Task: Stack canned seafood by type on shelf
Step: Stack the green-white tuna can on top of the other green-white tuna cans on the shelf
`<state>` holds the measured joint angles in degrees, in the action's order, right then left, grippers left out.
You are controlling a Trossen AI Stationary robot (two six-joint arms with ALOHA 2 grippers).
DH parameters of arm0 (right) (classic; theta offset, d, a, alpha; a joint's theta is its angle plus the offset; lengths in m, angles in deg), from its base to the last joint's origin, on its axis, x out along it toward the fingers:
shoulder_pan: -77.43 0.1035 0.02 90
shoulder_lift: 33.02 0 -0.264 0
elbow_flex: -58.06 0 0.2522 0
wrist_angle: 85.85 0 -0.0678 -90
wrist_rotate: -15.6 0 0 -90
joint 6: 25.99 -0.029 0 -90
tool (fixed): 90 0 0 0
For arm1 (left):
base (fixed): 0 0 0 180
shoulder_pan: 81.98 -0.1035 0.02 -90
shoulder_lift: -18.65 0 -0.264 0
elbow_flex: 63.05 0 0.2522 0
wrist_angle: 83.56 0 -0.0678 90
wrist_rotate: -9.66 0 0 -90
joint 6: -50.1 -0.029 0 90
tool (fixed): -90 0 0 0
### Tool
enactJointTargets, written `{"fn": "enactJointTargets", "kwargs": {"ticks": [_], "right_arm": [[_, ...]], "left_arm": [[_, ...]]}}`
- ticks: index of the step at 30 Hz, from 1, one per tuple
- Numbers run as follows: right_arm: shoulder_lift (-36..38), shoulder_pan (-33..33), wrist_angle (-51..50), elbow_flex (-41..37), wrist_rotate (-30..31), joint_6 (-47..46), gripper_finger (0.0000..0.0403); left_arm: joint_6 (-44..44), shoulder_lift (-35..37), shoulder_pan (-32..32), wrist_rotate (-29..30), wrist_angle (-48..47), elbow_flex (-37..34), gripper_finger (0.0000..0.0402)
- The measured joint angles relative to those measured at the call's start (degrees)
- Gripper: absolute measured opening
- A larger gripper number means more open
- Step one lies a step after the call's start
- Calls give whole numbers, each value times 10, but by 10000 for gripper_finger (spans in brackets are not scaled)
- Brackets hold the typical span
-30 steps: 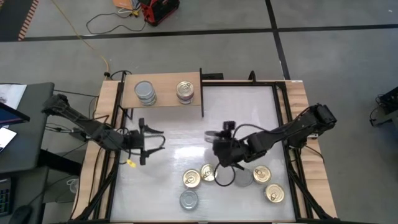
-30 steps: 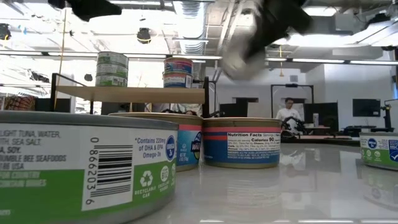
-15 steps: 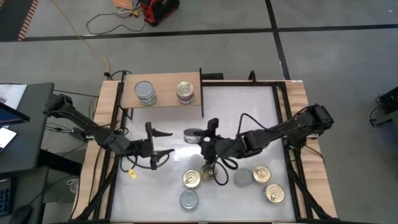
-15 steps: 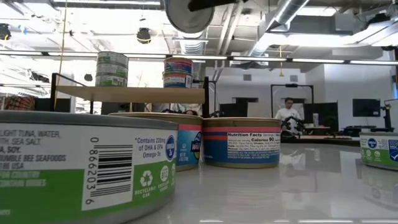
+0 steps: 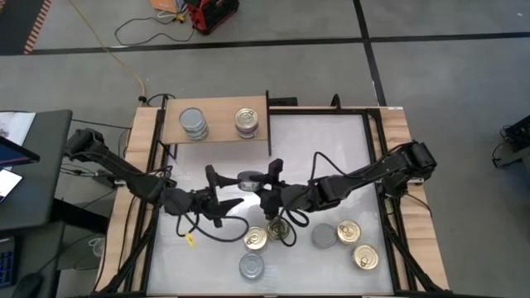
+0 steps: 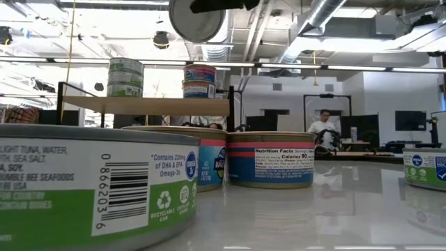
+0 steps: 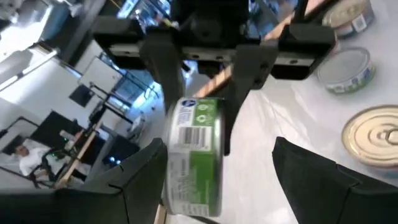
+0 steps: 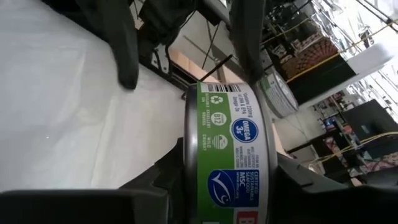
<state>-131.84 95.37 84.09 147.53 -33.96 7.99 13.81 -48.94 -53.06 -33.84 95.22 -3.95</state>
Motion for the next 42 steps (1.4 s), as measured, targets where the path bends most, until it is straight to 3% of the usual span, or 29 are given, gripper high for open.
{"fn": "enactJointTargets", "kwargs": {"ticks": [9,16,25,28,36,38,42], "right_arm": [[0,15,12,0,0,24,157],[0,21,19,0,-1,28,182],[1,28,30,0,-22,40,159],[1,28,31,0,-22,38,186],[16,30,26,0,-12,-8,303],[26,37,24,0,6,-6,331],[52,52,-18,0,88,-18,373]], "left_arm": [[-4,-29,-18,18,-41,37,279],[-8,-29,-21,2,-54,37,274],[-14,-29,-35,-15,-68,37,177],[-20,-29,-33,-12,-68,37,136],[-21,2,-17,56,-102,37,133],[-24,14,-7,102,-118,37,133],[-51,55,20,256,-131,37,146]]}}
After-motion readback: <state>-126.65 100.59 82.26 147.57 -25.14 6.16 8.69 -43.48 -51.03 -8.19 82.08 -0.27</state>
